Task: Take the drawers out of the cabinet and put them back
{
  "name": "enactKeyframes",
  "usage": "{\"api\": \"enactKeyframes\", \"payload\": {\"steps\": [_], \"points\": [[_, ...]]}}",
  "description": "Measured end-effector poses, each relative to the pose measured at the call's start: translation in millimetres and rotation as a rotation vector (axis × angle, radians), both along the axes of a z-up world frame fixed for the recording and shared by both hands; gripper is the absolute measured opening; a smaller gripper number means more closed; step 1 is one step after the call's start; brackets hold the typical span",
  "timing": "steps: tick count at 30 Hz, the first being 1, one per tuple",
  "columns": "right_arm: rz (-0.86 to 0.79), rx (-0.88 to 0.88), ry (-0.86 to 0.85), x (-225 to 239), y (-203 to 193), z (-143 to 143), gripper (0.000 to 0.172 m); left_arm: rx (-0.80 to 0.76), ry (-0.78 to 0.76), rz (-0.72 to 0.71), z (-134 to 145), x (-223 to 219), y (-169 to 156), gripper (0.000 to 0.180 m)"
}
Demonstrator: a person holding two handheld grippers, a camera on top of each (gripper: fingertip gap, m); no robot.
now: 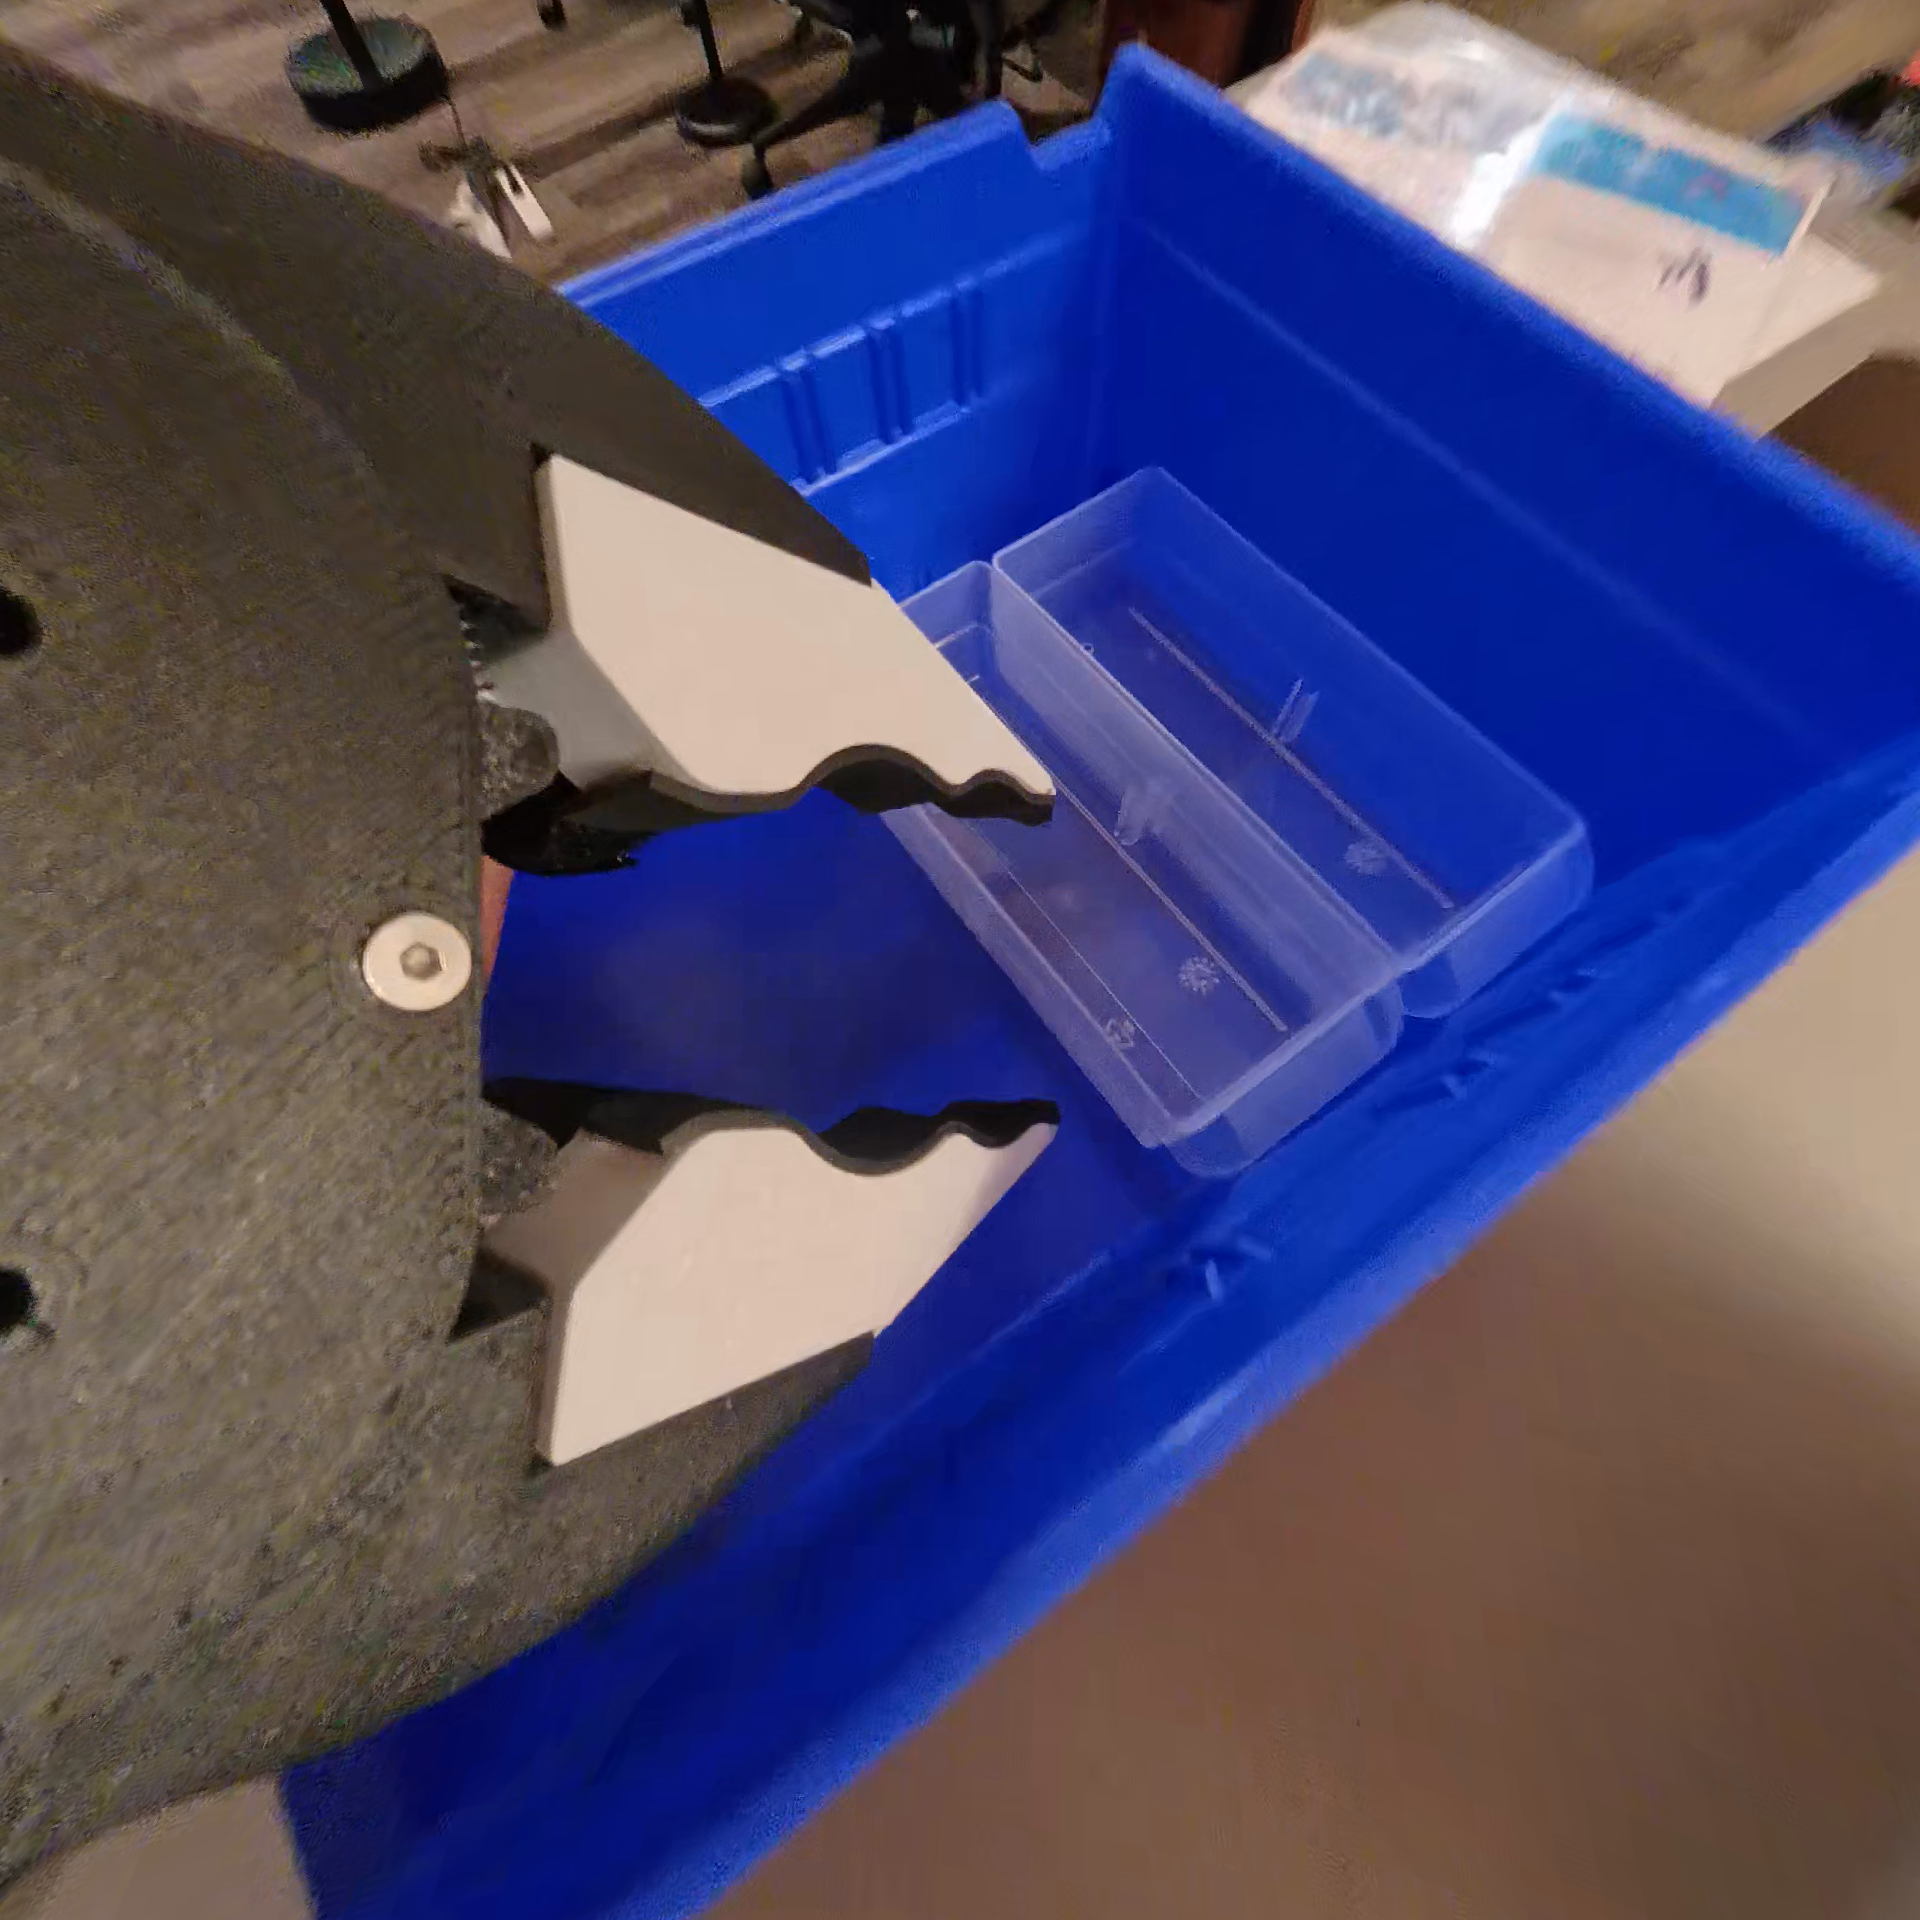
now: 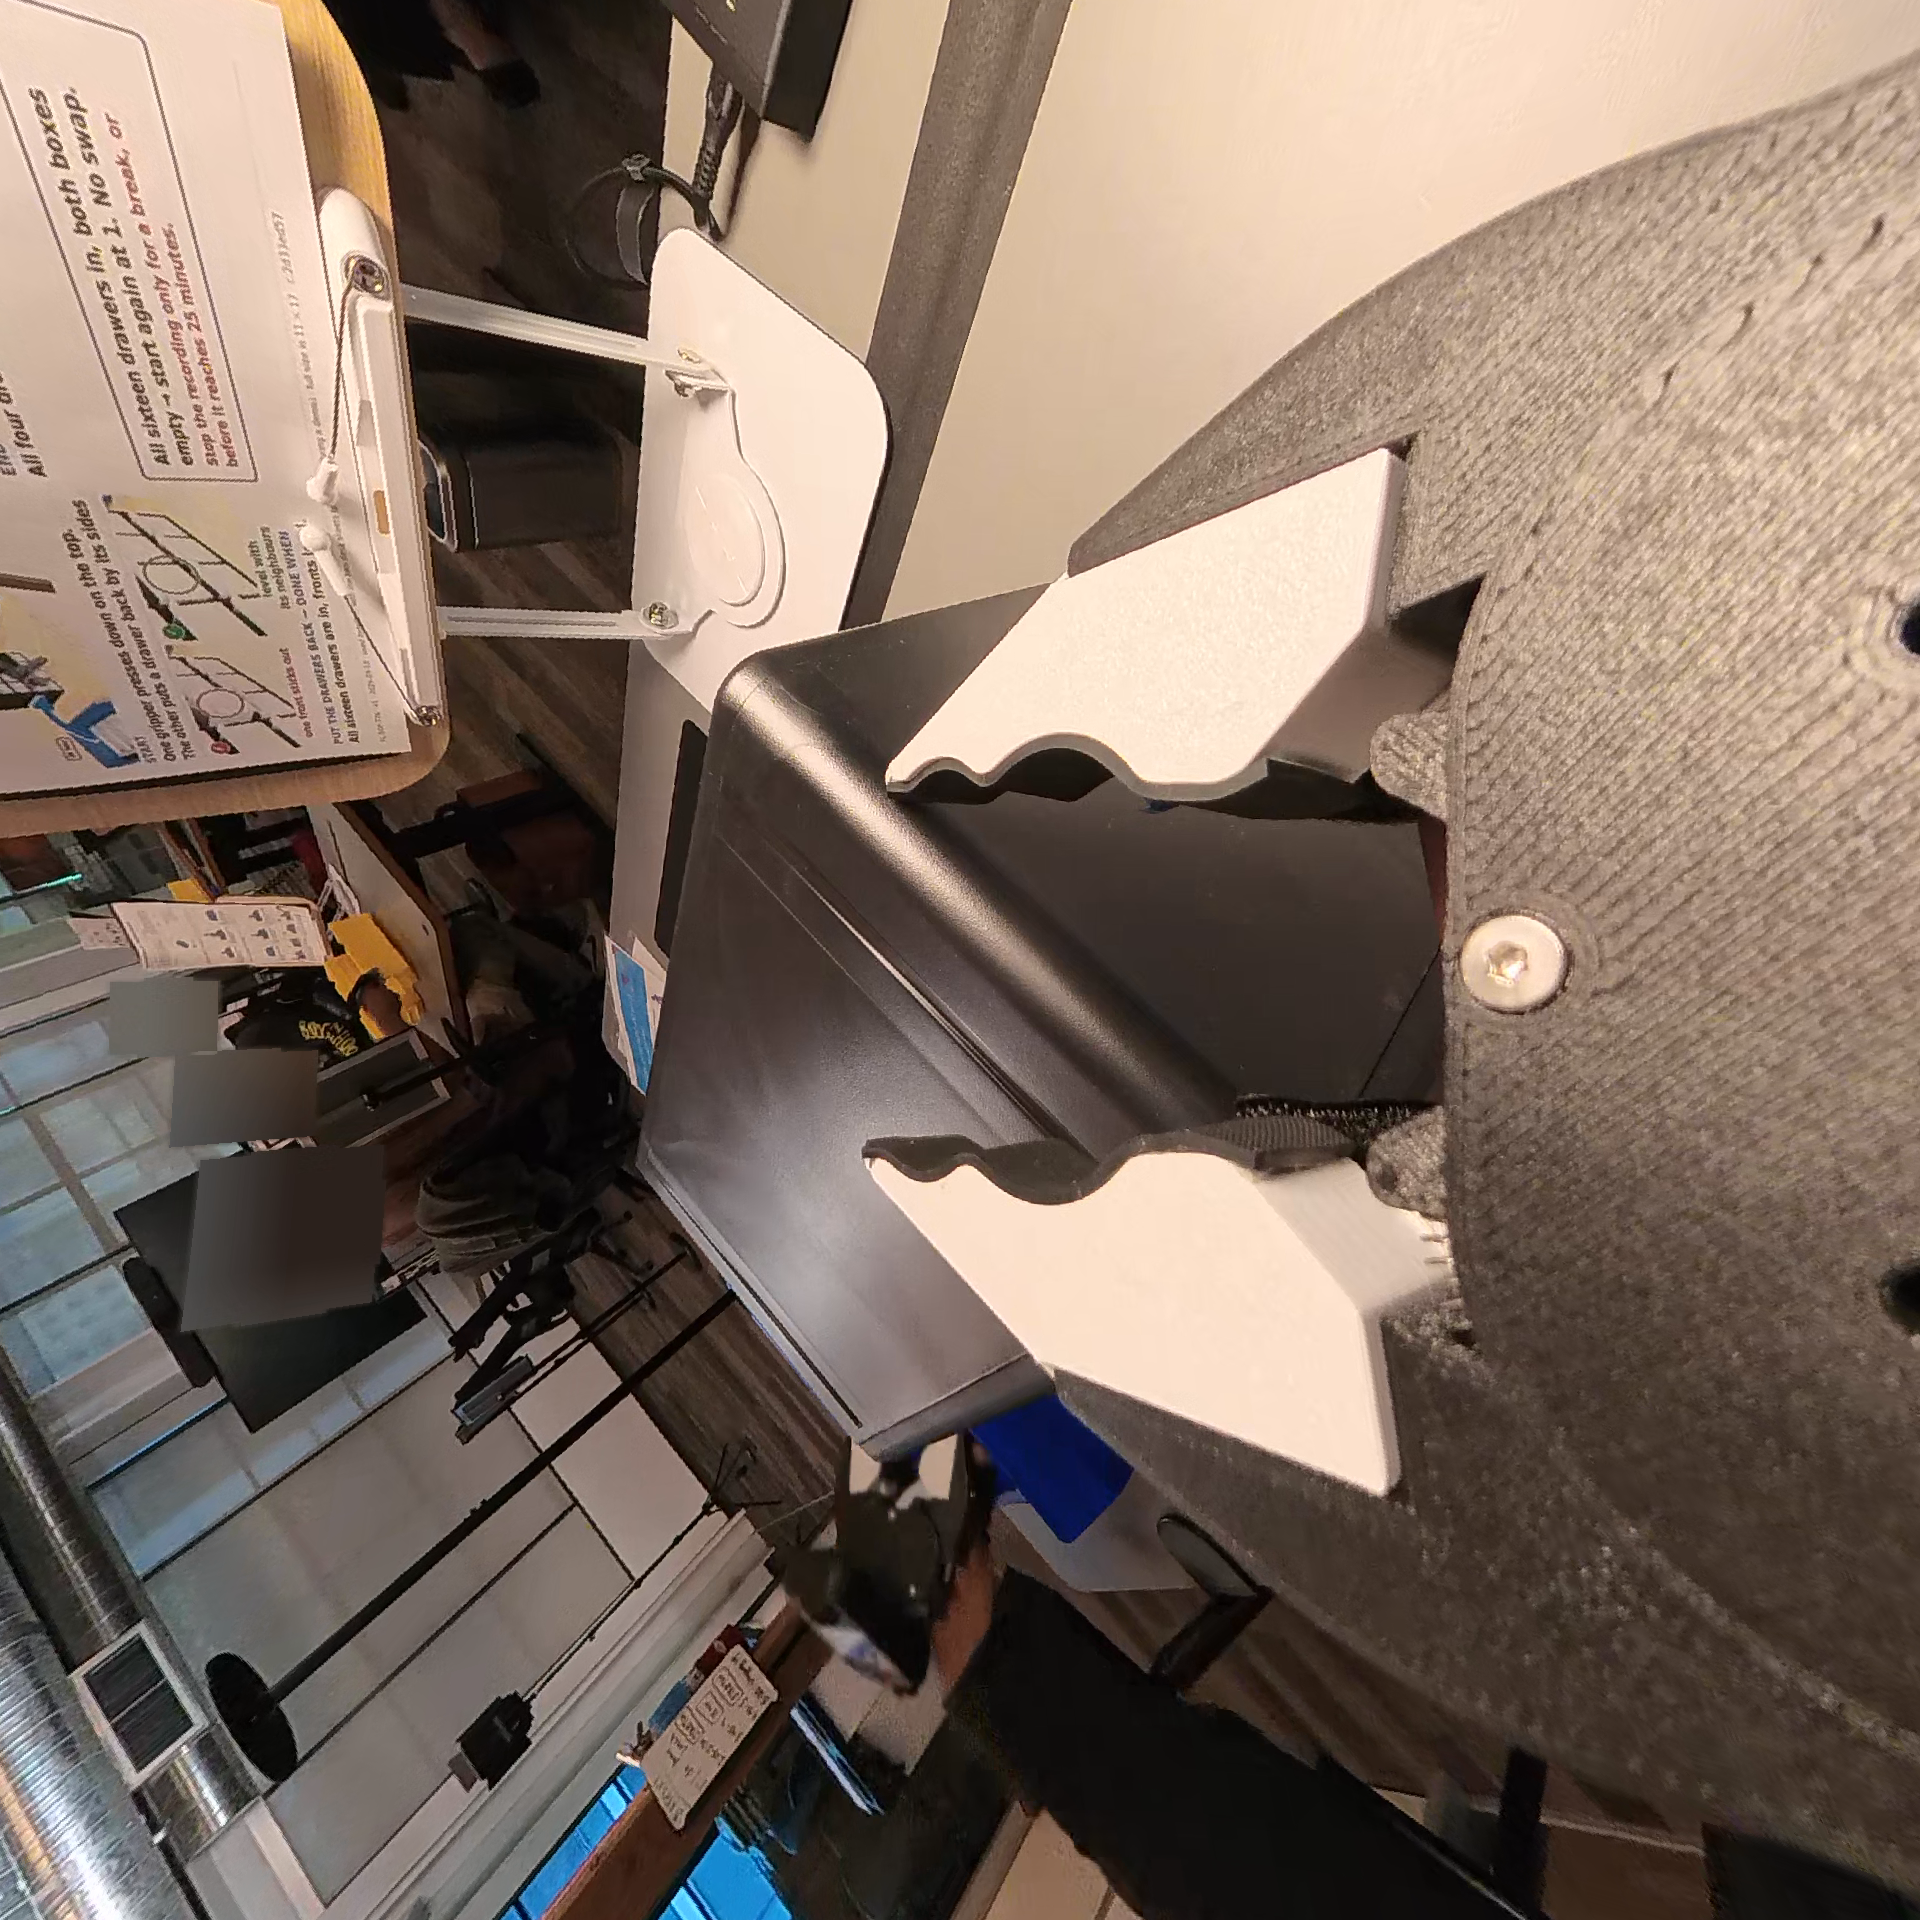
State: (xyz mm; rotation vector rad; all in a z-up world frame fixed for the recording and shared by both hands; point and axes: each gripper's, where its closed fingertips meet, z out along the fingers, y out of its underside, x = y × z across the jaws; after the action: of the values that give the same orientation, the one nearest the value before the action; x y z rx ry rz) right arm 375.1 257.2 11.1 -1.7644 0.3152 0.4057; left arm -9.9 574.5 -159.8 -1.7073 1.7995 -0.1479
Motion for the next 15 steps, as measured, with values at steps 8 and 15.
{"api": "enactKeyframes", "payload": {"steps": [8,15], "points": [[0.01,-0.004,-0.012,-1,-1,-1,0.066,0.075,0.308,-0.099,-49,-7,19,0.01],[0.019,-0.009,-0.021,0,-1,-1,0.066,0.207,0.272,-0.078,5,-40,-6,0.001]]}}
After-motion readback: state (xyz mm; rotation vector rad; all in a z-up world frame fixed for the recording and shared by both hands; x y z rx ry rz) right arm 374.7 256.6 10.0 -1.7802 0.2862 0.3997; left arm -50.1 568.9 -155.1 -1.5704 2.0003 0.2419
